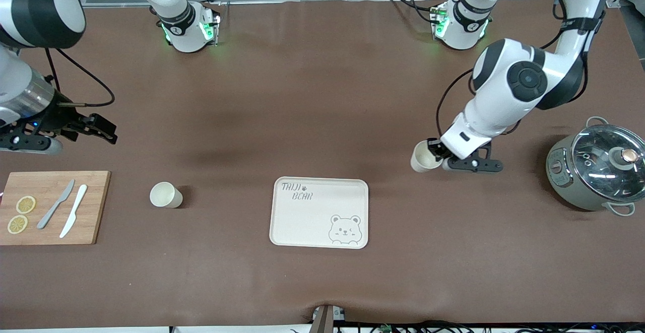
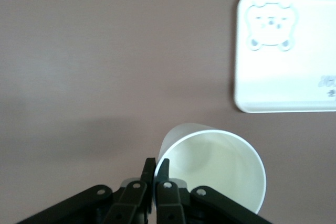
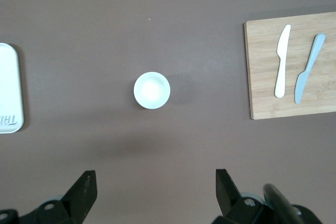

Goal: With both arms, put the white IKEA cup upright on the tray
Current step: 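Carry the cup toward the tray while the right gripper reaches the other cup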

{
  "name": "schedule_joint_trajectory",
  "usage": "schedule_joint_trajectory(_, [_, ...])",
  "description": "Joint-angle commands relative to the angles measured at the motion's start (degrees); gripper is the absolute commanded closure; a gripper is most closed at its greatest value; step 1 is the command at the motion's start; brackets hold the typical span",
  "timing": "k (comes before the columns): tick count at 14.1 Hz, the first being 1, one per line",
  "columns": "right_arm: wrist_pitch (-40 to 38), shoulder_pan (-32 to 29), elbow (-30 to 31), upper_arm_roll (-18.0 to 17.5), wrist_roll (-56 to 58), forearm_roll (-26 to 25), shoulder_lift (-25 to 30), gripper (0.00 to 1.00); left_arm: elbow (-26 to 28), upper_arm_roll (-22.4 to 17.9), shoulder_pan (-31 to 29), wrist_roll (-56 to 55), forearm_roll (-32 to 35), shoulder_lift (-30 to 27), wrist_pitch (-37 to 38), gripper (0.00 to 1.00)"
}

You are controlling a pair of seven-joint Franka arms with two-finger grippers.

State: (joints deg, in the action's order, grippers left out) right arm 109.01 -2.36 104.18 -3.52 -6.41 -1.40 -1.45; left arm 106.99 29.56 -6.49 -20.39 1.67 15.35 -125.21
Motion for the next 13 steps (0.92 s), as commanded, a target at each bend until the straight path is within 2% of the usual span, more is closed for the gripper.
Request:
schedule_joint_trajectory(1, [6.45, -0.19, 4.96, 0.01, 0.08, -2.54, -0.39, 0.0, -7.57, 0.06, 2.7, -3.51, 1.41, 6.26, 2.25, 1.0])
schedule_joint_trajectory(4, [13.15, -0.45, 8.84, 0.1, 0.08, -2.81, -2.14, 0.0, -11.88, -0.12, 5.16, -6.23, 3.76, 10.57, 2.33, 1.0])
schedule_joint_trajectory(10, [22.99, -1.94, 10.07, 0.18, 0.08, -4.57, -9.17, 0.0, -19.26, -0.38, 11.66, -15.55, 10.63, 18.66, 2.33, 1.0])
schedule_joint_trajectory(13, [26.95, -2.38, 9.99, 0.18, 0.08, -4.57, -12.42, 0.0, -22.16, -3.35, 16.22, -18.28, 12.21, 21.12, 2.33, 1.0])
